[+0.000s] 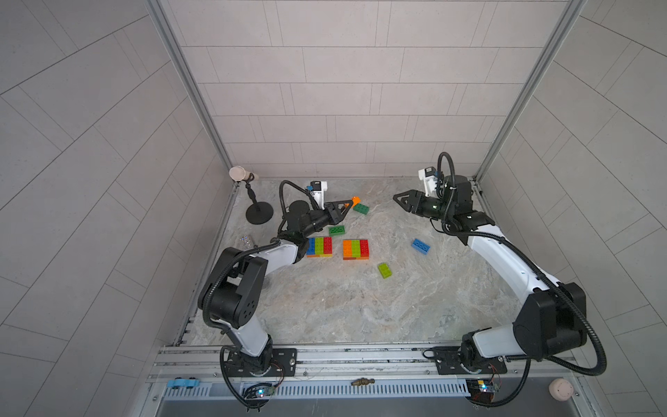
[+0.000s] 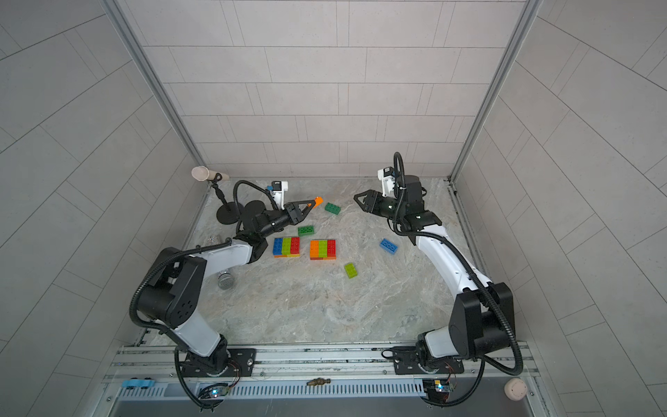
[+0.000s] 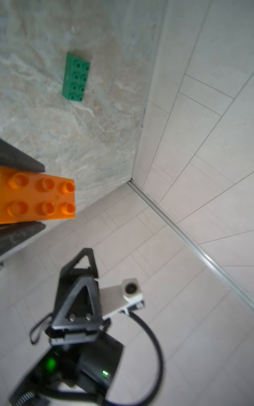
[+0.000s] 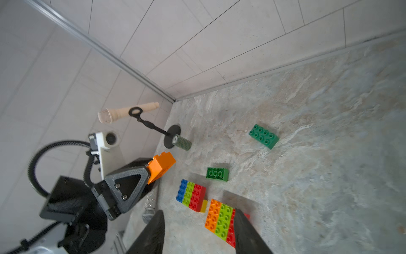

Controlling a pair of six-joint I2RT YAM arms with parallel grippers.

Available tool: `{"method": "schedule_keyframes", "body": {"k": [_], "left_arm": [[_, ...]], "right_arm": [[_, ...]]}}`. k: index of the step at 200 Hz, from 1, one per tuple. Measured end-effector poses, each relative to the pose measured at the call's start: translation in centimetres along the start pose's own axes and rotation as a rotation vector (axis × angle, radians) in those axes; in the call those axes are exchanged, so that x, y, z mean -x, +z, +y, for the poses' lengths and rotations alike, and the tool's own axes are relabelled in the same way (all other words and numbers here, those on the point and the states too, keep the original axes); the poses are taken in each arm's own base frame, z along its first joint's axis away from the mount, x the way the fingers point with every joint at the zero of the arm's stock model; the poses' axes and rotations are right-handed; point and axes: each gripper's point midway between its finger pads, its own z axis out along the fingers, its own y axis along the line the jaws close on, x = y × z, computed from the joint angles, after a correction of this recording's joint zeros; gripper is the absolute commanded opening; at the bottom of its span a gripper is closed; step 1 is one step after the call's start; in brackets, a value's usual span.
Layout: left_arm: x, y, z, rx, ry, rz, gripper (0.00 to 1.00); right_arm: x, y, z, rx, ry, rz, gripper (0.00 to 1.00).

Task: Assemble a rectangle with lego
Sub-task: Place the lego brick at the center of the board.

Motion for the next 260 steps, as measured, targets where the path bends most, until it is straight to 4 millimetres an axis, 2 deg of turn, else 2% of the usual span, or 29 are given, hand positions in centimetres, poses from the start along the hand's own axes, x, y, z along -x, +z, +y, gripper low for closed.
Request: {"method": "schedule_keyframes", "body": {"k": [19,46,69,92,114,137,185,260], "left_arm": [[-0.9,-0.8,-1.1,-0.016,0.201,0.074,0.17],[-1.8,-1.7,-2.9,-0.048,0.463,0.175,0.17],[-2.9,-2.5,-4.1,-0.071,0.636,0.259,0.17],[-5.5,-3.3,-5.3,-0.116,0.757,0.37,0.16],[-7.9,-4.2,-6.3,-0.172,0.812,0.454,0.14],[-9.4,-4.8,-7.7,-0.232,0.838,0.498,0.13],[-10.0,-5.5,-9.9,-0.315,0.858,0.509,0.1],[-11.0,-5.7,-11.0,-0.367,0.852,0.53,0.07]], "right_arm": [[-2.1,0.4,1.8,-0.007,-0.157,0.093,0.54],[-6.9,1.3,4.1,0.014,-0.366,0.256,0.55],[-9.3,1.6,4.2,0.02,-0.484,0.342,0.56],[-10.9,1.3,4.1,0.039,-0.609,0.403,0.56],[-12.0,1.0,4.2,0.083,-0.716,0.443,0.55],[-13.2,0.7,4.3,0.144,-0.818,0.488,0.55],[-16.0,0.3,4.8,0.297,-0.936,0.573,0.55],[-16.9,0.2,6.8,0.447,-0.978,0.55,0.54]]}}
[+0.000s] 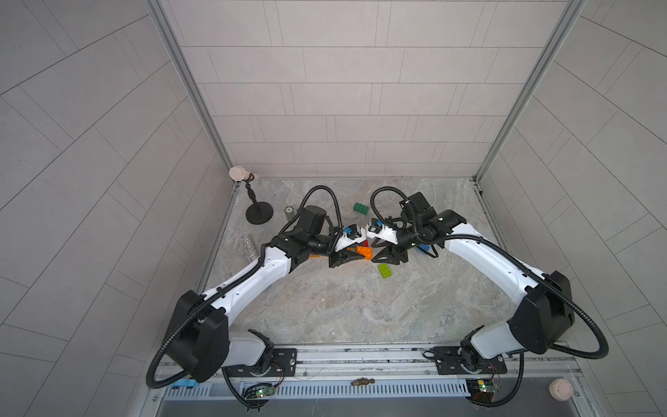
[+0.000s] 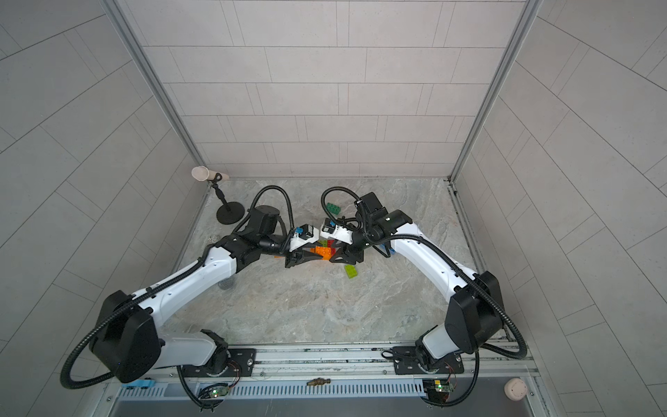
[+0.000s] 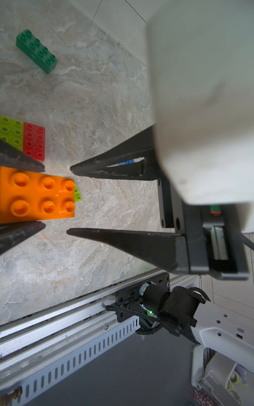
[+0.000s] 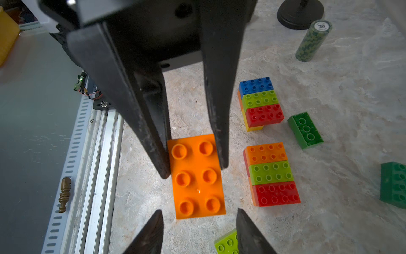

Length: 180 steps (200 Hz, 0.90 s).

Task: Assemble a rectangle with lego
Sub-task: Place the lego brick at the center of the board.

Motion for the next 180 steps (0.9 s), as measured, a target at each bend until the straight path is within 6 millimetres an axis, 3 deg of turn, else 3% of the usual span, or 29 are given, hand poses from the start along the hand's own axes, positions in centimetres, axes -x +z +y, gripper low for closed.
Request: {"method": "schedule_keyframes", "body": {"k": [89,125,160,180], "left_arm": [[0.9,0.0,-0.2,-0.012,0.024,-0.018,0.06],[0.8,0.0,-0.1,-0.007,0.032,-0.015,0.08],[0.8,0.0,0.1,0.004,0.025,-0.011,0.39],[0.8,0.1,0.7,0.037,0.008,-0.011,0.51]], "right_arm": [[0.5,1.1,-0.2,0.045,-0.009,0.005,0.45],[0.6,1.3,0.0,0.059,0.006,0.003,0.32],[0.6,1.3,0.0,0.058,0.021,0.001,0.24],[0.5,1.5,-0.4,0.043,0.047,-0.007,0.23]]}}
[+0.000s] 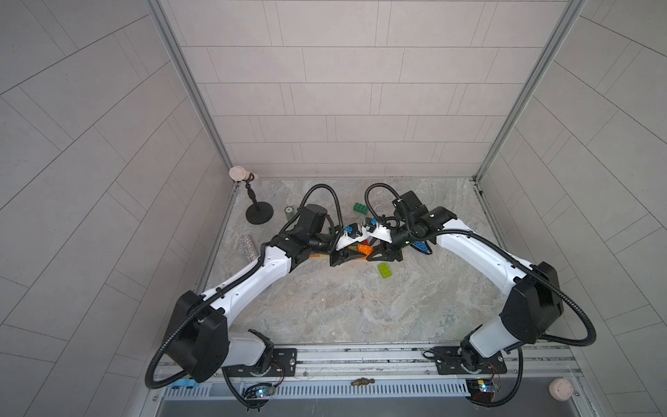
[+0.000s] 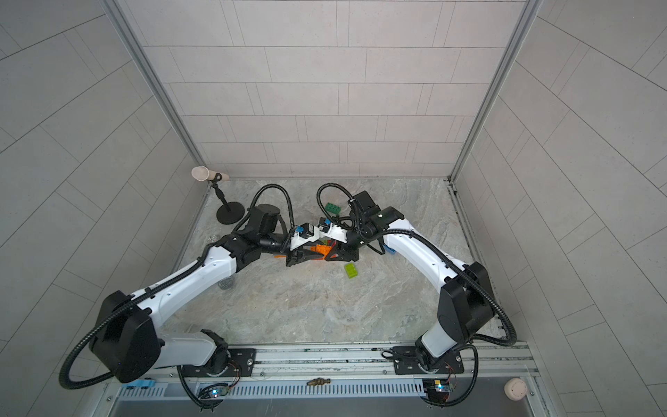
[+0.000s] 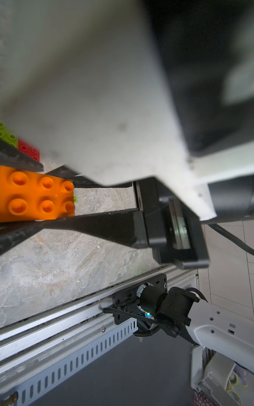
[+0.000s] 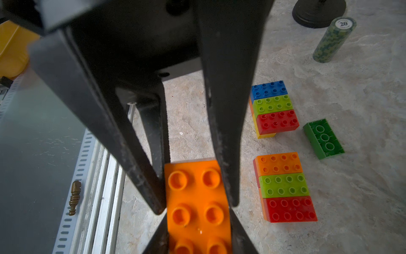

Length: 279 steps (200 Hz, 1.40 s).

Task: Assemble a rectangle with lego
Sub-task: Place the lego brick at the center of the board.

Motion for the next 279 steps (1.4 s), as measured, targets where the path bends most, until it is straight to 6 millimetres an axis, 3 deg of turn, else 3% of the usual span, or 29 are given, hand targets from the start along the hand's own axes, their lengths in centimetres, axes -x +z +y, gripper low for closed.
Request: {"method": "schedule_keyframes", "body": {"k": [30,54,85,116,148,186,237,279], "left_arm": [[0.4,-0.1,0.8,0.074,-0.039,-0.041,0.61],[1.5,-0.8,1.3,0.128,-0.05,-0.095,0.63],[2.0,-2.1,2.4,0.224,-0.079,-0.155,0.63],[0.5,-4.2,4.3,0.396,-0.159,-0.19,0.63],[-1.0,-5.6,6.2,0.536,-0.252,-0.208,0.64],[-2.1,-7.2,8.5,0.706,-0.347,-0.206,0.67],[-4.7,-9.4,10.2,0.893,-0.442,-0.113,0.67],[-5.3,-10.0,10.5,0.938,-0.459,-0.097,0.67]], "right_arm": [[-2.5,1.1,0.4,-0.021,0.073,0.029,0.19],[-4.6,1.2,0.4,-0.081,0.166,0.066,0.13],[-7.3,1.1,-0.5,-0.238,0.351,0.11,0.13],[-11.1,-0.2,-1.3,-0.464,0.632,0.16,0.14],[-15.3,-2.5,0.1,-0.67,0.868,0.158,0.14],[-20.0,-1.4,1.6,-0.769,1.003,0.248,0.15],[-21.2,2.9,1.7,-0.766,0.986,0.324,0.23],[-20.9,4.4,0.9,-0.763,1.002,0.294,0.46]]}}
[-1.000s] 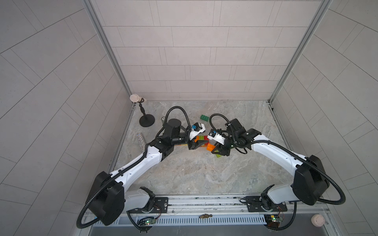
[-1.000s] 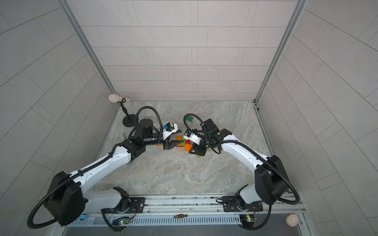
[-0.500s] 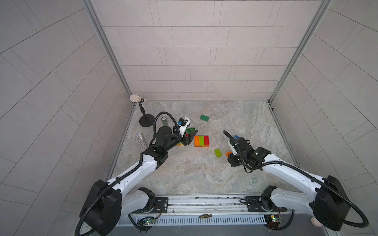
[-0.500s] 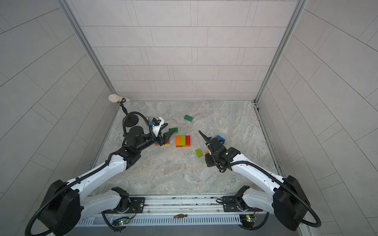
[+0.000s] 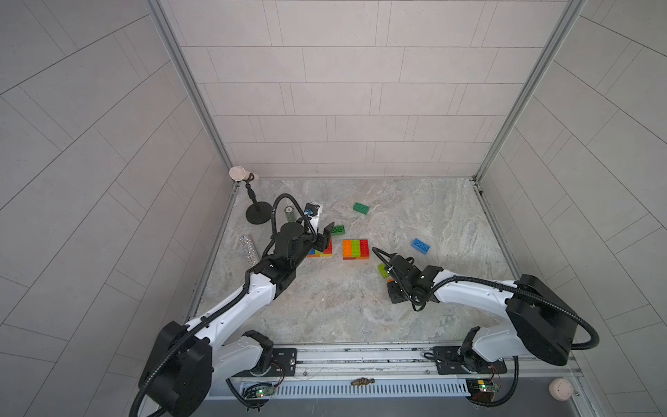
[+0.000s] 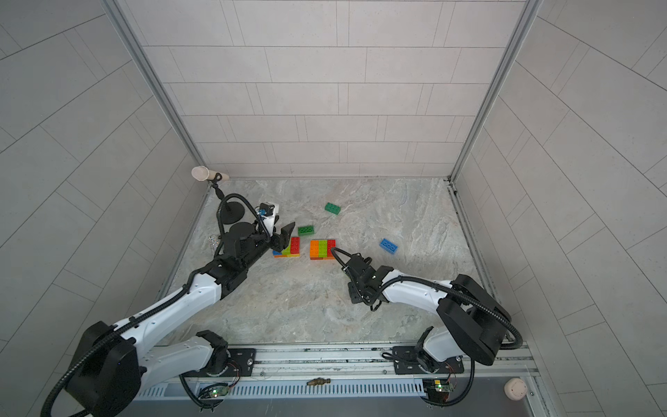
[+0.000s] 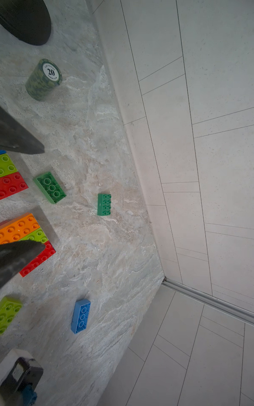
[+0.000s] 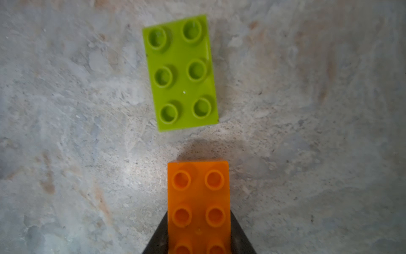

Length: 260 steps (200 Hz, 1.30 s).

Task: Assemble a rectangle with lego
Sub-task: Place the lego brick at the center of the board.

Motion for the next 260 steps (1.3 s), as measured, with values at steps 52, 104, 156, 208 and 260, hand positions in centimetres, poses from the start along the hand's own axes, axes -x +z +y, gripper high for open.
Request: {"method": "schedule_keyframes", "body": {"k": [52,104,156,208,260], "left_arm": [[-0.1,0.0,-0.1,-0.003,-0.004,0.003,0.67],[-0.2,0.1,-0.4,-0.022,-0.01,0.007,0.67],[-0.6,0.3,-0.9,-0.053,-0.011,0.019,0.67],[-0.8,0.4,-1.2,-0.071,-0.015,0.026,0.67],[-0.9,0.4,-1.3,-0.075,-0.017,0.028,0.67]], "right_arm": [[-0.2,-0.5,-0.3,-0.006,0.005,0.01,0.55],[1.1,-1.1,-0.1,-0.005,-0.007,-0.001,0.45],[1.3,-0.3,0.2,-0.017,-0.029,0.022,0.38],[1.8,-0.1,0.1,-0.02,-0.038,0.025,0.35],[2.3,0.0,0.1,-0.016,-0.048,0.029,0.33]]}}
